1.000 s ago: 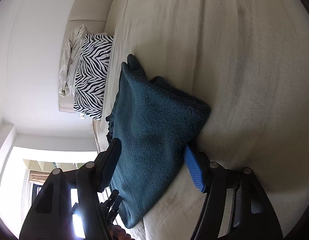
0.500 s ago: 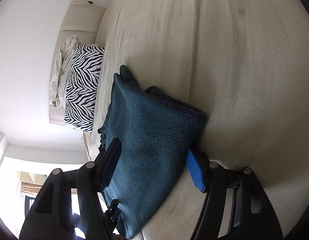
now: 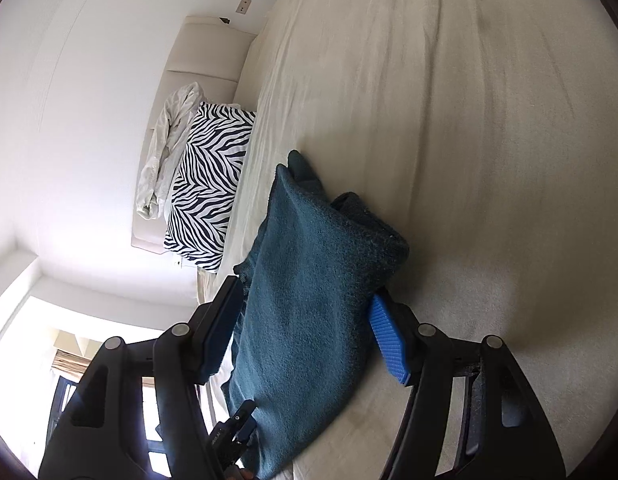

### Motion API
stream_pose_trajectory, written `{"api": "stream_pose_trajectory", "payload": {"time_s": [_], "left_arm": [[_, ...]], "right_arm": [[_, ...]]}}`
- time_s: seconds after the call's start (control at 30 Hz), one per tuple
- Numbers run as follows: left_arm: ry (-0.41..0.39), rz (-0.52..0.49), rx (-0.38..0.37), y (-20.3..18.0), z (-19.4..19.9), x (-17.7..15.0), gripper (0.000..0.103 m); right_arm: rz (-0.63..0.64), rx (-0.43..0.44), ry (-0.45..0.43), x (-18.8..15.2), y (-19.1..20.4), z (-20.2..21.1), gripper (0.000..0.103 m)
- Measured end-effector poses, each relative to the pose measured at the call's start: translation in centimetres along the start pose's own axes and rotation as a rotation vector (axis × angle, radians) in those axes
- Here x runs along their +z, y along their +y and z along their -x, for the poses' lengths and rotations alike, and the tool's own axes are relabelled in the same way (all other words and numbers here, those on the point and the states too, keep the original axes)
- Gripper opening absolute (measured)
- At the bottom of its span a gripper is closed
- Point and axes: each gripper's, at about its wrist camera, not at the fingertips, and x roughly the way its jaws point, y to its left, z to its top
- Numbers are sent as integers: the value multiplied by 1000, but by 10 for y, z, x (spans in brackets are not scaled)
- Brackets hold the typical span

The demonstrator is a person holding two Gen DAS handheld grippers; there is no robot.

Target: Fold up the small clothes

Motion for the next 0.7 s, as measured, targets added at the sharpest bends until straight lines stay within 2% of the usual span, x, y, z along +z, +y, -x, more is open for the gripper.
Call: {"api": "stream_pose_trajectory", "payload": {"time_s": [0.1,0.17,0.27,0.33,0.43,0.6,0.7], "left_arm": [[0,-2,-1,0,0,0,68],[0,-3,-1,0,0,0,68],[-1,0,0,0,0,0,69],[-2,-1,1,-1,0,0,70],[-3,-6,3,-2,-1,0,70],[-2,-8,8,-3,-1,1,73],[0,-6,2,-3,0,1,73]], "right_arm": [[-1,45,16,7,7,-3,62],[55,73,11,9,19,-1,62],[148,52,3,10,32,5,62],[81,25,56,11,17,-2,62],[-41,4,87,7,-13,-8,62],[9,14,129,-8,-7,-19,62],[5,31,110,-5,1,-30,62]]}}
